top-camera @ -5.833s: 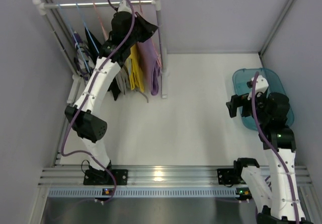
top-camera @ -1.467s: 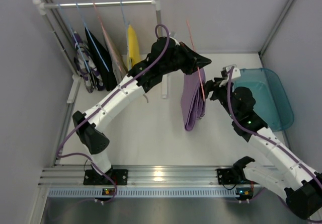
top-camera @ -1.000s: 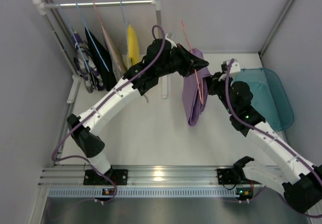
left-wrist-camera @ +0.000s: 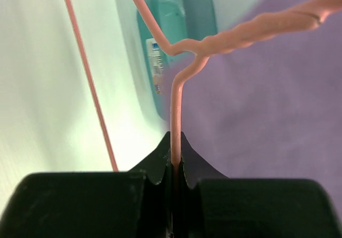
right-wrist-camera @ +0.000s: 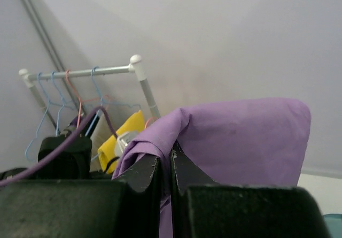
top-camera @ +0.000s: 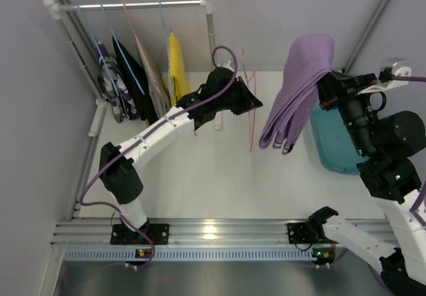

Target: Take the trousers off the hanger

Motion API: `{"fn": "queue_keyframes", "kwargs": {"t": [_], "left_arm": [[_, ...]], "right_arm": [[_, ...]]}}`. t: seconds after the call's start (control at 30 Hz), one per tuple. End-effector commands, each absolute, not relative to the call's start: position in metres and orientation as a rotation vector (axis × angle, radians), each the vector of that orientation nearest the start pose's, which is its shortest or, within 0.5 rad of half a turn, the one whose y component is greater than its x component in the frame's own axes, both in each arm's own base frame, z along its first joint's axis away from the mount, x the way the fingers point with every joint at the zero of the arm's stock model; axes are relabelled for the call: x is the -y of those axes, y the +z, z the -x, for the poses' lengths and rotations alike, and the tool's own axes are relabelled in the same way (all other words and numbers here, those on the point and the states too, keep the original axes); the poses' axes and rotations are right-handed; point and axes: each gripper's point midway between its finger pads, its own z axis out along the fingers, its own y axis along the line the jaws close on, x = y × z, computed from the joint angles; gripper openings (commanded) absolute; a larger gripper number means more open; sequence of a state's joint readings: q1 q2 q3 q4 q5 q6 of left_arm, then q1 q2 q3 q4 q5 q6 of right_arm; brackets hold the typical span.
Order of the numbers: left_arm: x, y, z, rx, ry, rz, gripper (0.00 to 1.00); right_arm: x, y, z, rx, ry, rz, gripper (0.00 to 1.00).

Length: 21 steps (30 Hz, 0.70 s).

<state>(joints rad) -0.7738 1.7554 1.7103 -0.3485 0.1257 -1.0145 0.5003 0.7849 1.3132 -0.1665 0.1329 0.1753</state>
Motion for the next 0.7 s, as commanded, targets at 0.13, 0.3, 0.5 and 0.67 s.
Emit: {"fn": "queue_keyframes", "kwargs": {"t": [0.13,0.3,0.5,0.67], "left_arm": [[0.403,0.282,-0.345,-2.211,-1.118,0.110,0.00],[0.399,0.269,-0.337,-2.251,-1.084,0.050,0.00],[0.393,0.276,-0.331,-2.233,-1.056,-0.048,0.00],[0.382,0.283,-0.326,-2.214,-1.012,-0.108,0.00]], "right_arm": [[-0.034,0.614,-0.206,-0.976,0.352,-0.196,0.00],[0.008,0.612,-0.206,-0.970,0.108,-0.303,0.00],[0.038,0.577,-0.201,-0.999,-0.215,-0.254,0.00],[0.066,0.530,-0.200,-1.099,-0.524,-0.211,0.00]]}}
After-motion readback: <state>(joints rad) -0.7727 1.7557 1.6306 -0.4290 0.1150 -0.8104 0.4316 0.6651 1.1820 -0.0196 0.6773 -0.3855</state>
